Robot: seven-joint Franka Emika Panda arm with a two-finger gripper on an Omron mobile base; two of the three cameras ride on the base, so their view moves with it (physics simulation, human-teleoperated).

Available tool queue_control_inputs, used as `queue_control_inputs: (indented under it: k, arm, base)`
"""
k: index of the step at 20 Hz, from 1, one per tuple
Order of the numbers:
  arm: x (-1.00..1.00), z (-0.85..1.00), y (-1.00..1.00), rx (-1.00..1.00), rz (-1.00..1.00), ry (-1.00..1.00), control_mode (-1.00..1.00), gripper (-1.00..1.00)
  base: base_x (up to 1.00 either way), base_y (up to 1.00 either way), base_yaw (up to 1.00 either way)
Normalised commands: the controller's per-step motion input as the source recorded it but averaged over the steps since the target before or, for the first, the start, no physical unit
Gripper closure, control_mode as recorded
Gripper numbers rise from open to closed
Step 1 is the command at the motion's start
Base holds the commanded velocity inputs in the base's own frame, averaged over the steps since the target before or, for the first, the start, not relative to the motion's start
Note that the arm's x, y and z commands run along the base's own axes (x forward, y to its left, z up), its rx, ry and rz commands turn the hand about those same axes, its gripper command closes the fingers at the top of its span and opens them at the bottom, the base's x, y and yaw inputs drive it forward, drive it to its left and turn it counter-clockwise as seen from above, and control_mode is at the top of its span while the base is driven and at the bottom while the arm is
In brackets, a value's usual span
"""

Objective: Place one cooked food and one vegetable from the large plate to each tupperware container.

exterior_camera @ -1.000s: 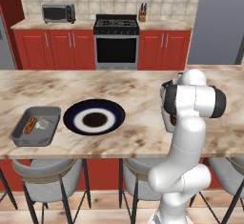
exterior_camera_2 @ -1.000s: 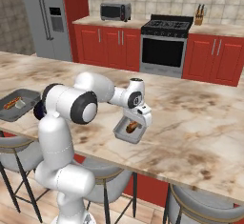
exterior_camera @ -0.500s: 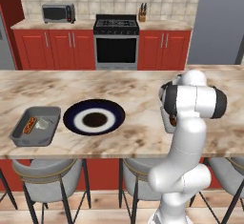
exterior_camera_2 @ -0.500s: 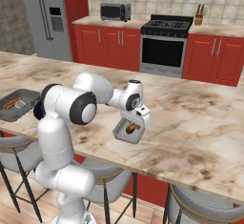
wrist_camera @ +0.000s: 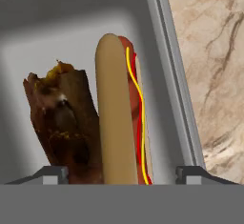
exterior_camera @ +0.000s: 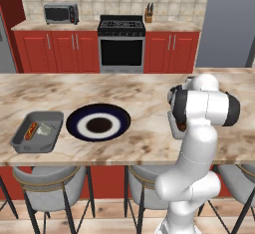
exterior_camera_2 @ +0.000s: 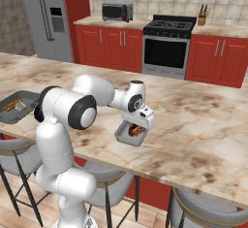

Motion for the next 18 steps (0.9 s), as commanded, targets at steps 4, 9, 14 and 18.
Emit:
queue_control_inputs:
  k: [4,9,14,18]
  arm:
    - [-0.42,0.41,0.16,-0.01,0.13,0.02,-1.00,-1.00]
    - [-0.41,0.79,0.31,-0.06,0.11,-0.06,-1.00,-1.00]
    - [-0.89,0.76,0.19,-0.02,0.05,-0.15,-1.00,-1.00]
    - [-1.00,0.93,0.36,0.04,0.00,-0.12,-1.00,-1.00]
  base:
    - [0.00,0.00,0.00]
    - [0.00,0.00,0.00]
    - [0.00,0.00,0.00]
    - [0.00,0.00,0.00]
